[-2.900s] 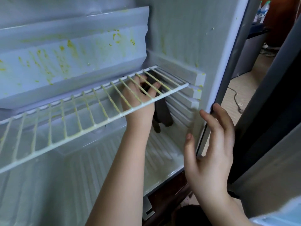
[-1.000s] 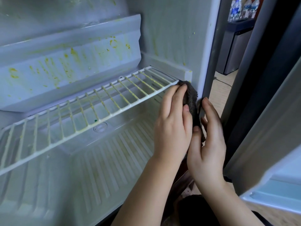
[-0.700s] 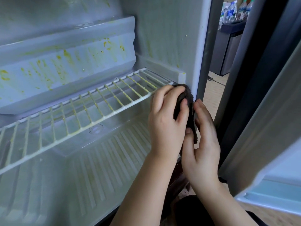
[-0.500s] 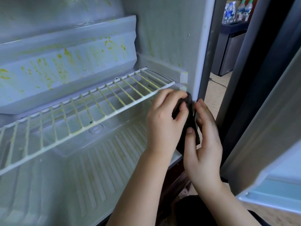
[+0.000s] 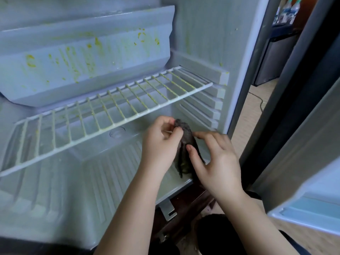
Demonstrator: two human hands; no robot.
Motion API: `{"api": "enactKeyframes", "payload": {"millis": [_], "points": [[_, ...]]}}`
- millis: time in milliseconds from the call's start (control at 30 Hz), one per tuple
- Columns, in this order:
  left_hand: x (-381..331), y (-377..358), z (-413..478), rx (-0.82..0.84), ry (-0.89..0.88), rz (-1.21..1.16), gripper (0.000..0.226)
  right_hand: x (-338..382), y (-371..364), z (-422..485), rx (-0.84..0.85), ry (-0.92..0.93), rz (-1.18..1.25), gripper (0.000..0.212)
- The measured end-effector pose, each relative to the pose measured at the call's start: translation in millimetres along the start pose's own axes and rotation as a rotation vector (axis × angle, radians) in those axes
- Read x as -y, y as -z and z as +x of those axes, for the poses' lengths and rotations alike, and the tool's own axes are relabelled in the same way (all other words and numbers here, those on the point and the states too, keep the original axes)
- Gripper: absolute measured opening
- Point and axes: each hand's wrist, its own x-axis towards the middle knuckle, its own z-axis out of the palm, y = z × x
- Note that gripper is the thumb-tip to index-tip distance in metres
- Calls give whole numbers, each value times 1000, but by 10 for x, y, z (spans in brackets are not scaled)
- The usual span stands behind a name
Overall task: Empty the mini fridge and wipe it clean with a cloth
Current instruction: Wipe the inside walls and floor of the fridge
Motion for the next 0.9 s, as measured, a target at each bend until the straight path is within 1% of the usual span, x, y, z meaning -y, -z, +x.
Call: {"api": "enactKeyframes", "payload": {"millis": [67,167,233,300,400,467,500,533,600,633,667,733,767,833,900], "points": [[6,28,13,3,108,-109,19,-3,-21,-4,92,-105,21,36],[29,76,34,3,178,-167,15,-14,-38,25,214,-215,42,40],[44,133,62,-2,207,-208,14,-32,-57,55,288,-238,44,39],[68,206,90,-5,225,-240,15,-34,-68,81,342,-252,48,32],[59,313,112,-25,237,-242,15,-9,-61,91,342,-266,105,22],[68,378,138,-78,231,-224,14,30,-44,96,262,-258,178,22],[97,415,154,-116,203,-177,15,50,-33,99,210,-253,216,25],[130,454,168,-150,146,-56,20,64,-27,99,161,-252,253,28],[174,517,192,-158,-24,340,28,91,-7,95,80,-240,310,29],[171,530,195,-132,-102,480,28,102,0,90,49,-236,334,29],[141,531,189,-85,-148,539,25,111,6,87,25,-236,366,27],[56,480,167,48,-177,519,9,126,10,89,-23,-247,437,24],[30,441,154,136,-165,482,7,134,14,94,-58,-245,455,26],[9,357,111,308,-126,401,18,144,25,107,-118,-232,471,32],[20,297,80,401,-122,394,27,160,44,108,-142,-232,493,34]]}}
